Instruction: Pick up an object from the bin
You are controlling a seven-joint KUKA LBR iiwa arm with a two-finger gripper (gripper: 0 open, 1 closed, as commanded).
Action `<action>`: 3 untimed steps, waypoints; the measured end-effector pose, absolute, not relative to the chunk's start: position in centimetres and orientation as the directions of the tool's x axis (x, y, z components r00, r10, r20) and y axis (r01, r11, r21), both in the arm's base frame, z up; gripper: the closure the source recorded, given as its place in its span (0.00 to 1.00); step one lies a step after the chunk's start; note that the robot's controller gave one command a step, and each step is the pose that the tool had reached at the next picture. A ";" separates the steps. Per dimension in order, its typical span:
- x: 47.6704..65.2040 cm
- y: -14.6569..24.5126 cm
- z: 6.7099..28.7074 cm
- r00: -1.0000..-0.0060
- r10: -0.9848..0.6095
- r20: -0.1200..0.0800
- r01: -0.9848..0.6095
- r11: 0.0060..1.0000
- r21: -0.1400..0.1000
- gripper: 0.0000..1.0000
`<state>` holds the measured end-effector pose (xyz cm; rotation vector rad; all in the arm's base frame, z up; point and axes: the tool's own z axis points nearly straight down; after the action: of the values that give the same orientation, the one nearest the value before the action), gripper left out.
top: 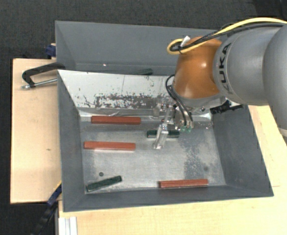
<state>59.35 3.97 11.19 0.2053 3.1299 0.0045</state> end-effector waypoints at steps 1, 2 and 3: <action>60.1 1.1 7.1 -0.992 0.129 0.001 0.129 0.992 0.001 0.00; 59.9 2.0 7.6 -0.874 0.486 -0.002 0.486 0.874 0.002 1.00; 59.9 2.0 7.6 -0.874 0.486 -0.002 0.486 0.874 0.002 1.00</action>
Offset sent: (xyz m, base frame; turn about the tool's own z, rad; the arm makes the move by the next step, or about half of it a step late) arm 0.0044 -0.0210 -0.0372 0.3789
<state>59.89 1.96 7.56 0.7888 3.0387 0.0021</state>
